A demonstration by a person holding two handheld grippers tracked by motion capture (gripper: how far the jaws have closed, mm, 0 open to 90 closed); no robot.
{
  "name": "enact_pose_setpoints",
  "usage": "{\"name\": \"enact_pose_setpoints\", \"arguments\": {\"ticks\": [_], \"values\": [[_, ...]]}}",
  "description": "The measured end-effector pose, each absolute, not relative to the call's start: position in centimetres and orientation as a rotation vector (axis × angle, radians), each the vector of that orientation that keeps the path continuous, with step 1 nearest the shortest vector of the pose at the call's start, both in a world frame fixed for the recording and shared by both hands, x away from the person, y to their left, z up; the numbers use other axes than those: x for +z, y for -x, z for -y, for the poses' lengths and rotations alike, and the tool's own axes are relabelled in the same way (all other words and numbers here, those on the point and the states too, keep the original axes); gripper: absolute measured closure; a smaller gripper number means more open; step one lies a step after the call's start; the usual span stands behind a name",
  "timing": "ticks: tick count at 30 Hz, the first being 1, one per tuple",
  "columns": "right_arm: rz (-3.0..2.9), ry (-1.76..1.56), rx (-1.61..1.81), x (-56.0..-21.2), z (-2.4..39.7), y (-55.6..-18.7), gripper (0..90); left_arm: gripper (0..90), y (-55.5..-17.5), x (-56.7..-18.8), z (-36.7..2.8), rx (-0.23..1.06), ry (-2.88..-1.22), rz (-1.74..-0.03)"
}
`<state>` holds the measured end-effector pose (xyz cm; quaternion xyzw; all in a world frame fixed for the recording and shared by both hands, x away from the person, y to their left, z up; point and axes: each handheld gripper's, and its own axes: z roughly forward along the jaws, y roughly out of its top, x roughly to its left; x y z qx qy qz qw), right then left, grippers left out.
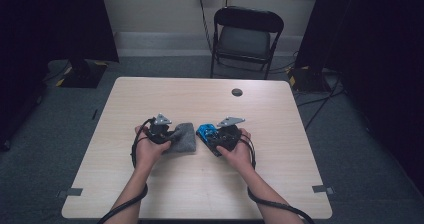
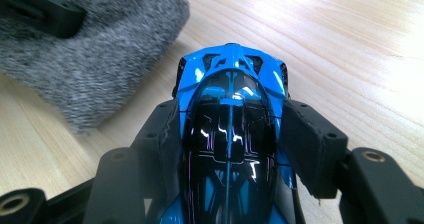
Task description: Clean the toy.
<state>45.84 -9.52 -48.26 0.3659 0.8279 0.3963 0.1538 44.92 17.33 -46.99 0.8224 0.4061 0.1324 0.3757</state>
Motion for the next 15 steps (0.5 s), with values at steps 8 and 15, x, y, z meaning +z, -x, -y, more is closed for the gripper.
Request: {"name": "enact_pose_setpoints", "arguments": {"ticks": [8,15], "values": [[-2.372,-1.048,1.14,-48.3,9.6,-45.8,41.9,72.7,-45.5,-48.0,-16.1,0.327,-2.138,-1.058],[-2.375,-1.044,1.134,-48.3,9.5,-45.8,41.9,73.0,-45.1,-47.9,-15.5,0.293,-2.167,-1.035]]}}
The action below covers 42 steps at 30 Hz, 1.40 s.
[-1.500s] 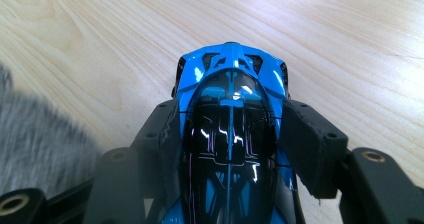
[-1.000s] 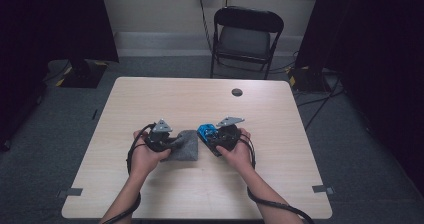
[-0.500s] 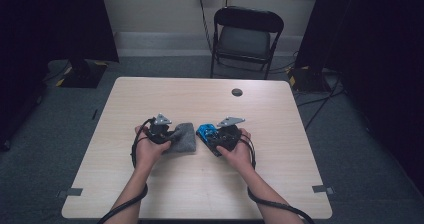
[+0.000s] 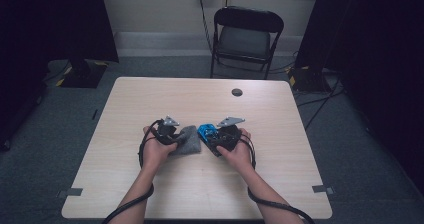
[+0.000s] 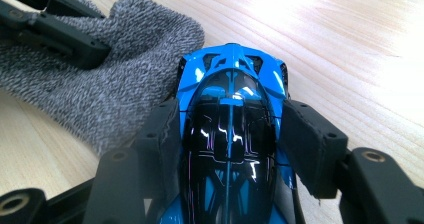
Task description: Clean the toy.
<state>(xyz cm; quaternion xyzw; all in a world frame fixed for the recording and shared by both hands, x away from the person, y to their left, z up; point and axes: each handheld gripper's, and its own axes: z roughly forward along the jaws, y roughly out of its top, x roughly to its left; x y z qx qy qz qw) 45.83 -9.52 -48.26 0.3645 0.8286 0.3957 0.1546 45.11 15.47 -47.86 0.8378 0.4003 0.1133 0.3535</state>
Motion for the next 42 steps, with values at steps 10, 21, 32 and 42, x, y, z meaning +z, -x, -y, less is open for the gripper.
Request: {"name": "enact_pose_setpoints", "arguments": {"ticks": [10,21,32,42], "values": [[-2.375,-1.048,1.129,-48.2,9.5,-45.8,41.9,73.1,-43.5,-48.1,-15.0,0.258,-2.158,-0.987],[-2.376,-1.051,1.119,-48.2,9.4,-45.8,41.9,73.1,-41.6,-48.0,-13.7,0.233,-2.176,-0.932],[-2.378,-1.047,1.116,-48.2,9.4,-45.8,41.9,73.1,-39.9,-48.1,-12.2,0.187,-2.193,-0.859],[-2.381,-1.045,1.112,-48.1,9.3,-45.9,41.8,73.2,-38.8,-48.0,-11.1,0.168,-2.222,-0.801]]}}
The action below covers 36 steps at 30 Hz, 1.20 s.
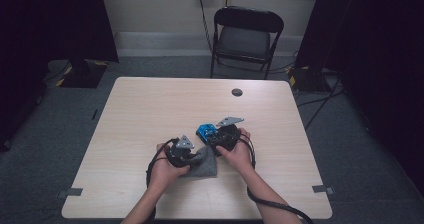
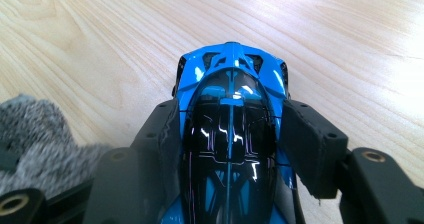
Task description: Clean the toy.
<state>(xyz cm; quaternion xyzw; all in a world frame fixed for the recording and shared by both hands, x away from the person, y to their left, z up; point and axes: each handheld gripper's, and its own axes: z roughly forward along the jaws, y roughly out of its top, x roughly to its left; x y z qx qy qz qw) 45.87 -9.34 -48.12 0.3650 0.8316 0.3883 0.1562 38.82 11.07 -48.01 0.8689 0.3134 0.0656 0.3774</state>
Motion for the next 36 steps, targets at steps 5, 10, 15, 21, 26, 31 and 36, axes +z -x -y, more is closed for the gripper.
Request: {"name": "enact_pose_setpoints", "arguments": {"ticks": [5,10,15,21,26,31,36], "values": [[-2.381,-1.045,1.113,-48.1,9.4,-45.9,41.9,73.2,-38.1,-48.0,-10.3,0.145,-2.23,-0.761],[-2.382,-1.048,1.11,-48.1,9.3,-45.9,41.8,73.2,-37.7,-47.9,-9.9,0.136,-2.242,-0.738],[-2.381,-1.048,1.112,-48.1,9.3,-45.9,41.9,73.2,-37.5,-47.9,-9.8,0.111,-2.241,-0.722],[-2.381,-1.046,1.111,-48.1,9.3,-45.9,41.8,73.1,-37.0,-47.9,-9.7,0.08,-2.241,-0.701],[-2.381,-1.047,1.114,-48.1,9.4,-45.8,41.9,72.9,-37.3,-47.2,-10.6,0.093,-2.23,-0.716],[-2.38,-1.047,1.118,-48.2,9.4,-45.8,41.9,72.8,-38.2,-46.0,-13.0,0.144,-2.182,-0.781],[-2.378,-1.045,1.121,-48.2,9.4,-45.8,41.8,72.7,-39.6,-44.9,-15.1,0.211,-2.124,-0.836]]}}
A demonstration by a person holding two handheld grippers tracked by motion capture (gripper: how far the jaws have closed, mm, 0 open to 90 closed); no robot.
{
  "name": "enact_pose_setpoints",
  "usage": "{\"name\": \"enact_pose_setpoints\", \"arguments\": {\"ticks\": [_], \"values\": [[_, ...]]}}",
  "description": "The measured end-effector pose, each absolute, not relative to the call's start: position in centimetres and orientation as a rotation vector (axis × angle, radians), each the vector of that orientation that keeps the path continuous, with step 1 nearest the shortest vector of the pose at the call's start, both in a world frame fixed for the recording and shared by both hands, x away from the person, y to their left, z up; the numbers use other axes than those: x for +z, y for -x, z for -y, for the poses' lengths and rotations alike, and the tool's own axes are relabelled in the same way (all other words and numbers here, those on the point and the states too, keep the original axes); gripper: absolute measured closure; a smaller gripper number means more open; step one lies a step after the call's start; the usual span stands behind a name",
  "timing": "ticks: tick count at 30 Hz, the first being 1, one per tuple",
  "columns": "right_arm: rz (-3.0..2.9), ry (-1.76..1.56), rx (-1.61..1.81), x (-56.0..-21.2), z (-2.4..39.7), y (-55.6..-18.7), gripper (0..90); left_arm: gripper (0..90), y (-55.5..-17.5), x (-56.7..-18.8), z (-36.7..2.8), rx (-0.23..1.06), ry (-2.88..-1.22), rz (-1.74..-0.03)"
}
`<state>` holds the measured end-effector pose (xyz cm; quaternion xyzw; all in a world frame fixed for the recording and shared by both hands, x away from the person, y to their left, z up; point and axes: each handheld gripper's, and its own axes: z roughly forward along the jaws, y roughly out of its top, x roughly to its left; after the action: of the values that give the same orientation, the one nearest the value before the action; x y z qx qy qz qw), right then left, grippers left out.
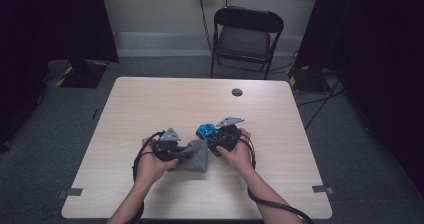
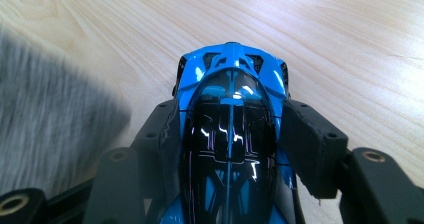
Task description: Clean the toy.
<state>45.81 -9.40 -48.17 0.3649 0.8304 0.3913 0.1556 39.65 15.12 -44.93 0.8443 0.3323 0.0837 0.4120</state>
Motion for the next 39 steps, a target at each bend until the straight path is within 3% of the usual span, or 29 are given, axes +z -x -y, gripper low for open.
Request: {"name": "enact_pose_setpoints", "arguments": {"ticks": [16,23,39], "values": [[-2.383,-1.037,1.123,-48.2,9.5,-45.8,41.8,72.6,-44.3,-45.2,-16.1,0.301,-2.033,-0.986],[-2.382,-1.03,1.13,-48.2,9.6,-45.8,41.9,71.9,-45.7,-46.6,-15.1,0.32,-2.082,-1.032],[-2.386,-1.029,1.129,-48.2,9.6,-45.8,41.9,71.9,-45.2,-48.0,-13.7,0.273,-2.147,-1.025]]}}
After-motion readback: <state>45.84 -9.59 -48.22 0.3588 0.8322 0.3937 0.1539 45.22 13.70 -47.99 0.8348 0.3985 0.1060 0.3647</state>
